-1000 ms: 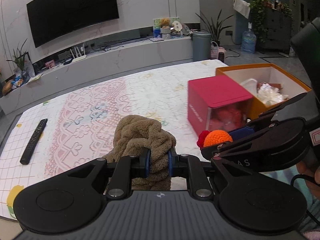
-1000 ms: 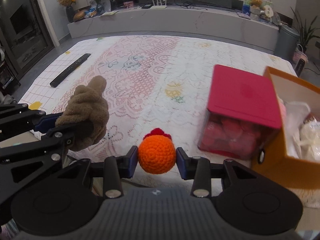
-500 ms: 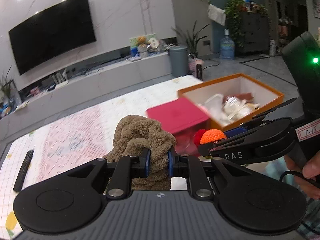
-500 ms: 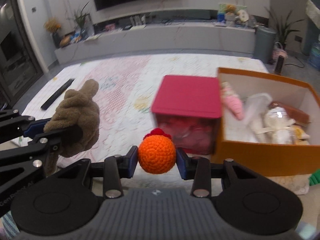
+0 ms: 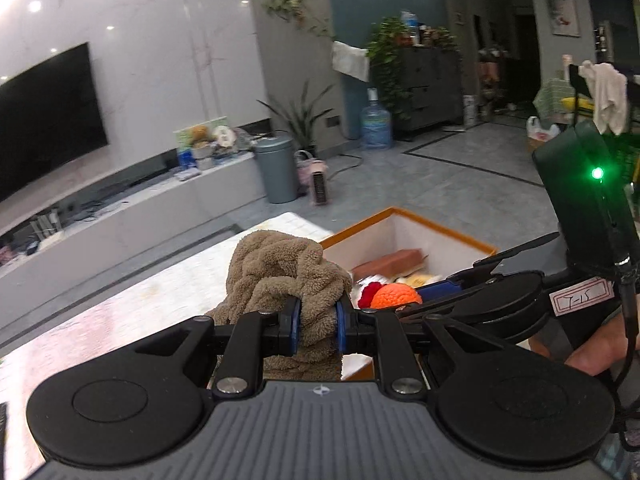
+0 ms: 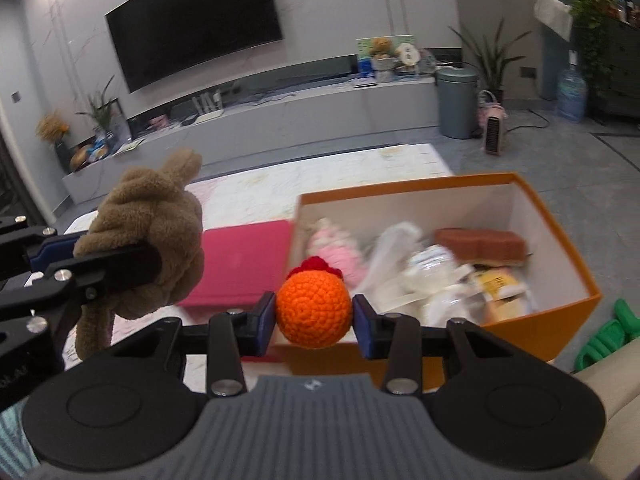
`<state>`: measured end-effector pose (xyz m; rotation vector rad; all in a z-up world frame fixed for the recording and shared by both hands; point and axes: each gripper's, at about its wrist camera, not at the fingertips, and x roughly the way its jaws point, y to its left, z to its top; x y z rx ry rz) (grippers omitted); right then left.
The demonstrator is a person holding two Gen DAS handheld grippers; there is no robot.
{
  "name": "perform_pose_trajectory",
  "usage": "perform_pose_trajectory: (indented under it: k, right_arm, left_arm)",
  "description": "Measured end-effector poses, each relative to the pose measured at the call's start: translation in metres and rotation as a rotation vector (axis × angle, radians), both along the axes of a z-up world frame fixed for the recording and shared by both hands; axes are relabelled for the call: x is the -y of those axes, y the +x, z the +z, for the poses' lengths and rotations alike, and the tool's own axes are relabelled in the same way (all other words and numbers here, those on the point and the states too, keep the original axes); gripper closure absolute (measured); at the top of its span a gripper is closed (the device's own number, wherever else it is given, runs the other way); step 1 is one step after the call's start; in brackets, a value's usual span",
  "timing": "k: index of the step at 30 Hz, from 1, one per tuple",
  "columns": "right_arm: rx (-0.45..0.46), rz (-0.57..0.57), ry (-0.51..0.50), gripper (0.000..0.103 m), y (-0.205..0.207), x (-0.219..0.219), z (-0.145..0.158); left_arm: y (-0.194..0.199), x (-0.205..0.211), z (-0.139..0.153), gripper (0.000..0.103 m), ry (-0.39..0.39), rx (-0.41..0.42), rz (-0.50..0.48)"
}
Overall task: Organize soft objects
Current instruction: 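Lift the towel bundle and orange ball and carry them over the box, then open both tools to drop the towel bundle and orange ball into the box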
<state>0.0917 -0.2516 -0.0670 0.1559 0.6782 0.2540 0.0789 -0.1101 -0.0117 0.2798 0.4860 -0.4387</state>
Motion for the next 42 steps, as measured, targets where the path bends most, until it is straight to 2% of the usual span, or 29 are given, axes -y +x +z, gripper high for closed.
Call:
perform_pose_trajectory:
  k: [5,8,16,20,28,31,36,38,40,42]
  right_arm:
    - [-0.039,-0.097,0.019,0.063,0.026,0.041,-0.009]
    - [-0.057,-0.152,-0.003,0.063,0.04,0.062,-0.016]
    - [-0.111,-0.226,-0.143,0.063,0.082,0.085,-0.042]
    - [-0.143,-0.246,-0.209,0.063,0.098,0.095,-0.058]
    - [-0.176,-0.252,-0.262,0.061,0.114,0.101,-0.077]
    - [-0.172,-0.252,-0.258,0.057,0.114,0.101,-0.076]
    - [-0.152,-0.253,-0.256,0.047,0.107,0.098,-0.067]
    - [-0.147,-0.251,-0.256,0.047,0.104,0.096,-0.062]
    - [-0.139,-0.25,-0.254,0.041,0.099,0.094,-0.057]
    - [-0.126,-0.248,-0.255,0.04,0.092,0.09,-0.051]
  left_arm:
    - [0.033,0.026,-0.003,0.084,-0.028,-0.054,-0.053]
    - [0.057,0.041,-0.015,0.084,-0.028,-0.131,-0.062]
    - [0.104,0.06,-0.049,0.084,0.022,-0.278,-0.035]
    - [0.112,0.058,-0.062,0.083,0.034,-0.326,-0.006]
    - [0.117,0.057,-0.072,0.079,0.039,-0.354,-0.015]
    - [0.116,0.06,-0.07,0.071,0.043,-0.351,-0.023]
    - [0.114,0.058,-0.068,0.064,0.038,-0.338,-0.026]
    - [0.111,0.056,-0.064,0.052,0.025,-0.319,-0.026]
    - [0.107,0.054,-0.057,0.048,0.013,-0.294,-0.033]
    - [0.102,0.051,-0.05,0.047,0.006,-0.271,-0.037]
